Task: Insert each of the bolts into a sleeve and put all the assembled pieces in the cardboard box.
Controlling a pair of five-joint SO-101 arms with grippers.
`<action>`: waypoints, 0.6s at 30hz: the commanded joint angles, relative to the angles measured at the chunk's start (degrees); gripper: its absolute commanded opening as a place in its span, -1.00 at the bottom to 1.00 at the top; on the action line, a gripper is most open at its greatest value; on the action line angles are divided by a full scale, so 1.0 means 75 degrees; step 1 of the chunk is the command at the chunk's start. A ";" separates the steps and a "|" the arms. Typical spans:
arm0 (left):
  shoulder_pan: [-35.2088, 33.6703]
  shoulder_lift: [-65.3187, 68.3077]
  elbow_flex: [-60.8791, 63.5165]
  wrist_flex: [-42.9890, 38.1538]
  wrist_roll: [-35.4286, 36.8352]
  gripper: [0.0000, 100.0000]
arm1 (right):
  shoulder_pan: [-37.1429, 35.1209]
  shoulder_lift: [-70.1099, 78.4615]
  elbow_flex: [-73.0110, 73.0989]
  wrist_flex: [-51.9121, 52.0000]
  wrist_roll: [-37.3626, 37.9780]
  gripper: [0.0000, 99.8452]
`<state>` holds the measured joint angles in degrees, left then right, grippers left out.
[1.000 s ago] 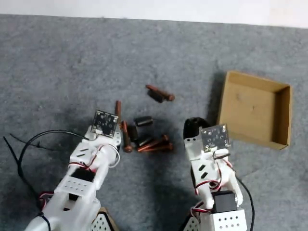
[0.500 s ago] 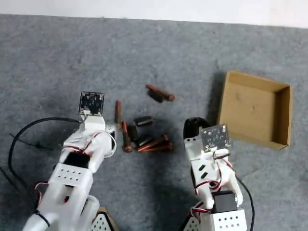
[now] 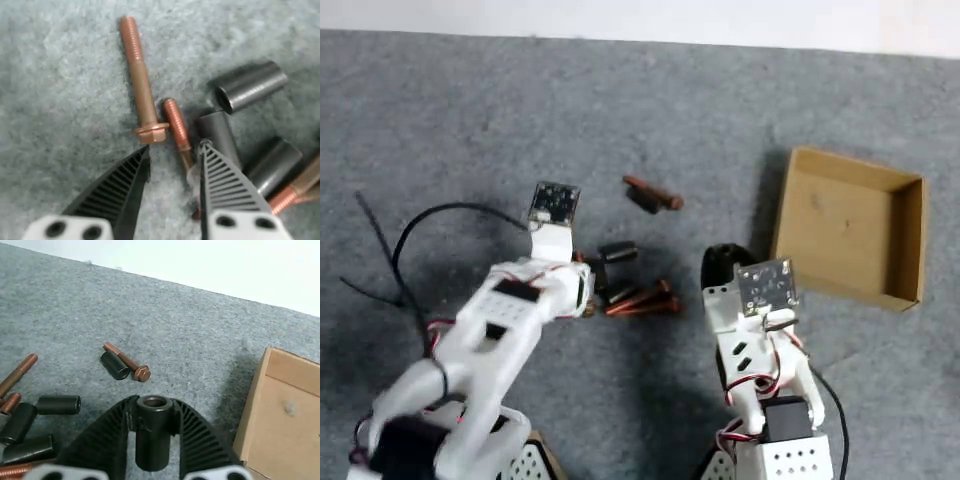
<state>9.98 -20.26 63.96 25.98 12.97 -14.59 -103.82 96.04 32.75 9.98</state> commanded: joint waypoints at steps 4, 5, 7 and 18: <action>-0.0111 0.0838 -0.0944 0.0598 0.0281 -0.68 | 0.0053 -0.0158 0.0967 0.0006 0.0070 -0.99; -0.0088 0.0932 -0.1026 0.0703 0.0281 -0.68 | 0.0053 -0.0158 0.0967 0.0006 0.0070 -0.99; -0.0064 0.1119 -0.1178 0.0879 0.0281 -0.68 | 0.0053 -0.0158 0.0967 0.0006 0.0070 -0.99; -0.0088 0.1928 -0.1987 0.1887 0.0281 -0.72 | 0.0064 -0.0158 0.0967 0.0006 0.0070 -0.99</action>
<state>9.89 -7.34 50.95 37.58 14.02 -14.59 -103.82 96.04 32.75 9.98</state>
